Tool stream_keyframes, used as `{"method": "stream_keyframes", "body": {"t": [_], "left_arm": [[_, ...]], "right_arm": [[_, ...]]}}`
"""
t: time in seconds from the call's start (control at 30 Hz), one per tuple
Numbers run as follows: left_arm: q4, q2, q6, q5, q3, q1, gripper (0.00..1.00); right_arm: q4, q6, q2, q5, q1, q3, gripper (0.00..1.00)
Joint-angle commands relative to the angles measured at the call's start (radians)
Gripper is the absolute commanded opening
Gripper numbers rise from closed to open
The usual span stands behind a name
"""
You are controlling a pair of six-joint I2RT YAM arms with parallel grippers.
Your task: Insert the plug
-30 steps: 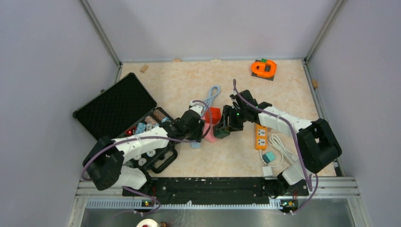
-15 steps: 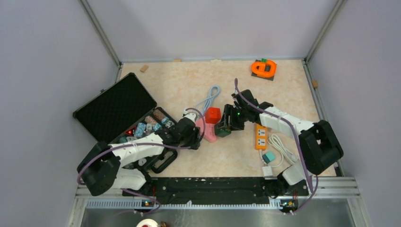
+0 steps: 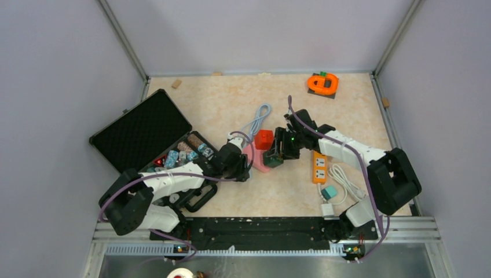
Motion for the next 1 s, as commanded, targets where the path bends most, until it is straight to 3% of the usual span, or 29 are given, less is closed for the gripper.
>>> {"method": "stream_keyframes", "body": {"t": [0.0, 0.7, 0.97], "left_arm": [[0.039, 0.029, 0.002, 0.016, 0.011, -0.008, 0.44], [0.054, 0.057, 0.019, 0.012, 0.023, -0.026, 0.41], [-0.092, 0.007, 0.090, -0.144, 0.111, -0.033, 0.55]], "right_arm": [[-0.022, -0.004, 0.010, 0.040, 0.002, 0.053, 0.00], [-0.081, -0.001, 0.105, 0.139, -0.012, 0.083, 0.00], [-0.151, -0.026, 0.146, 0.172, -0.021, 0.098, 0.00]]}}
